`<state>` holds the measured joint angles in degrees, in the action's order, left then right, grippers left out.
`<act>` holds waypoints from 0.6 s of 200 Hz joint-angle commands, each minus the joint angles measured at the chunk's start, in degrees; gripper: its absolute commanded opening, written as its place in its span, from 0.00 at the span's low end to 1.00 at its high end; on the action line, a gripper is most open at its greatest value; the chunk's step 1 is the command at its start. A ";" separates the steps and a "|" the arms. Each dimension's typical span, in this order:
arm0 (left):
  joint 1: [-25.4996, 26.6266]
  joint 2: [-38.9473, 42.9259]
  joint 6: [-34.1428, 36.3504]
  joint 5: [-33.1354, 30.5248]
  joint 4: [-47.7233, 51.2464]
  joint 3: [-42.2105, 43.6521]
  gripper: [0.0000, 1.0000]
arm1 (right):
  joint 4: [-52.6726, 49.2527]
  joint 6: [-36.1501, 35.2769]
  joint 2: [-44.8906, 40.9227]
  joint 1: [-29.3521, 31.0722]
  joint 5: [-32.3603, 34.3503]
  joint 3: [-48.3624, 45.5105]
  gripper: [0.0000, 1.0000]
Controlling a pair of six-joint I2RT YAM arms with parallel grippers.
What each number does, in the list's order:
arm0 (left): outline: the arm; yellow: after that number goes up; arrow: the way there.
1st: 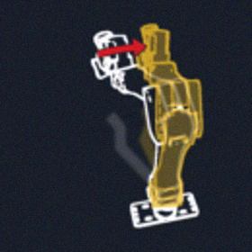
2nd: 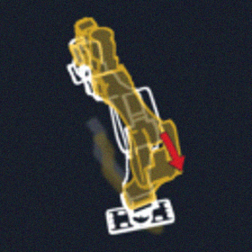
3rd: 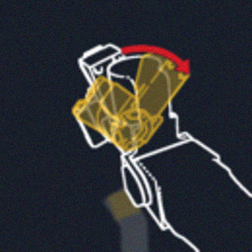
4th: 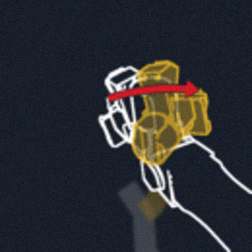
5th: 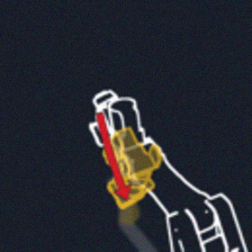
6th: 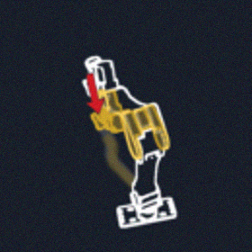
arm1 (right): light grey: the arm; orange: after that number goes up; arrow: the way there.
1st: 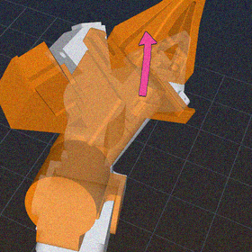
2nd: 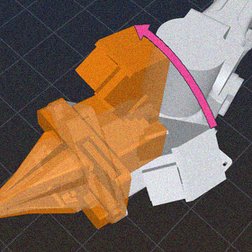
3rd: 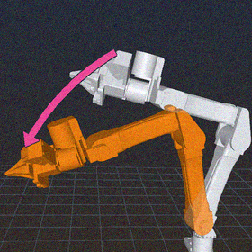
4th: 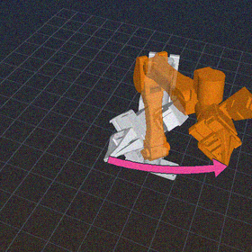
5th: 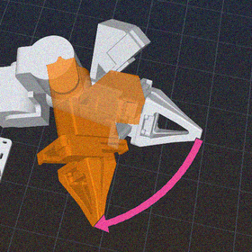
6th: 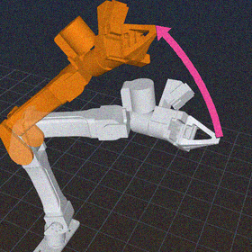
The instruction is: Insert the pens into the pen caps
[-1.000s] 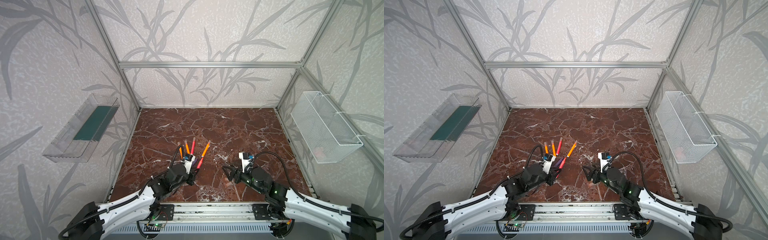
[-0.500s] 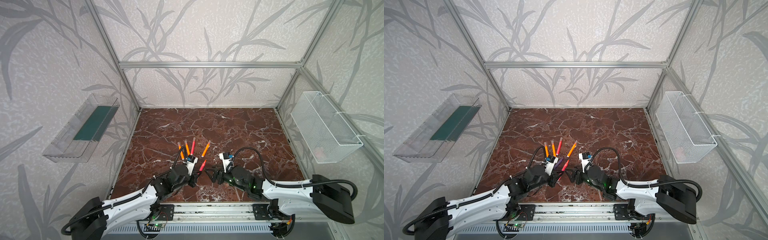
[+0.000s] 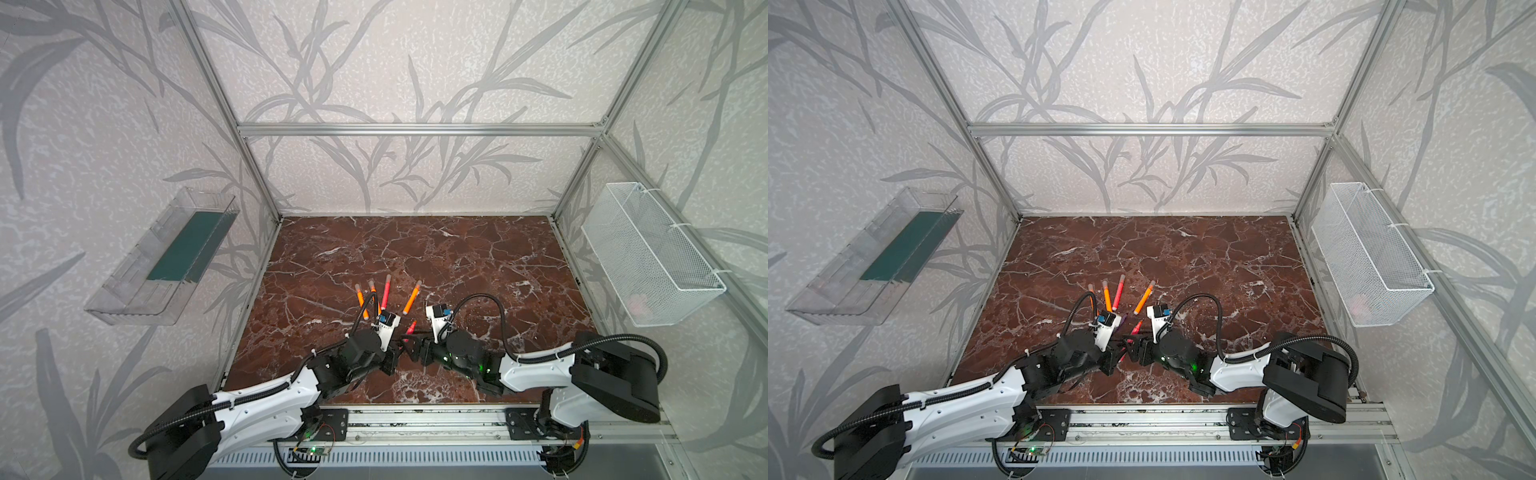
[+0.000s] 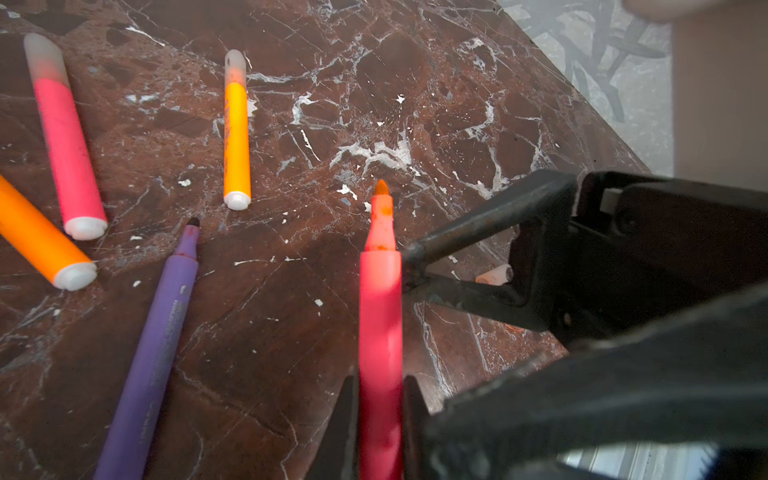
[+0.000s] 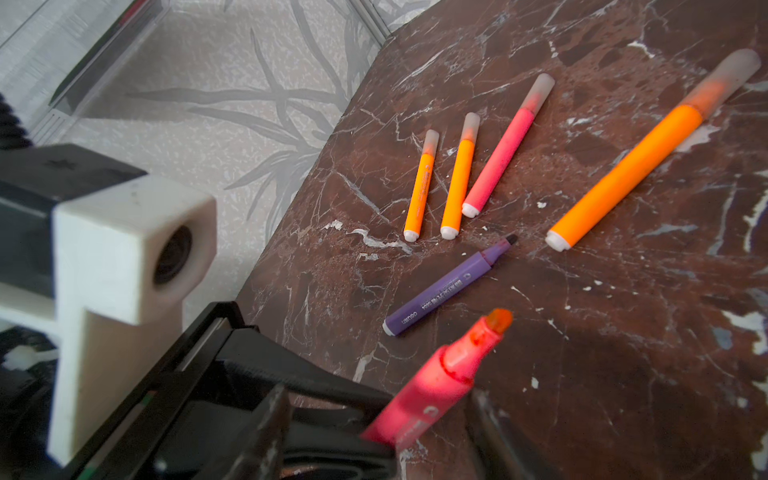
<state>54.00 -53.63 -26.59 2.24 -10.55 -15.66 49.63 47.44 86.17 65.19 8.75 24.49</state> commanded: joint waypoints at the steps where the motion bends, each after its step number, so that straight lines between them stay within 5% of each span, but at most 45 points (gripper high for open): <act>1: 0.23 1.82 0.76 -0.11 -0.38 -1.46 0.00 | 1.79 0.78 0.92 0.38 2.00 1.90 0.65; 38: 0.23 2.54 1.76 -0.38 1.45 -2.29 0.00 | 3.12 0.63 2.41 0.34 6.44 2.02 0.64; 120: 0.21 -1.21 2.16 2.03 0.04 -3.53 0.00 | 3.67 -0.15 4.35 -0.24 8.21 2.97 0.36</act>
<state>54.00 -54.37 -25.12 3.27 -9.65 -17.63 51.20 48.03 90.37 65.01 15.27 26.81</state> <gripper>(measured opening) 0.147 0.385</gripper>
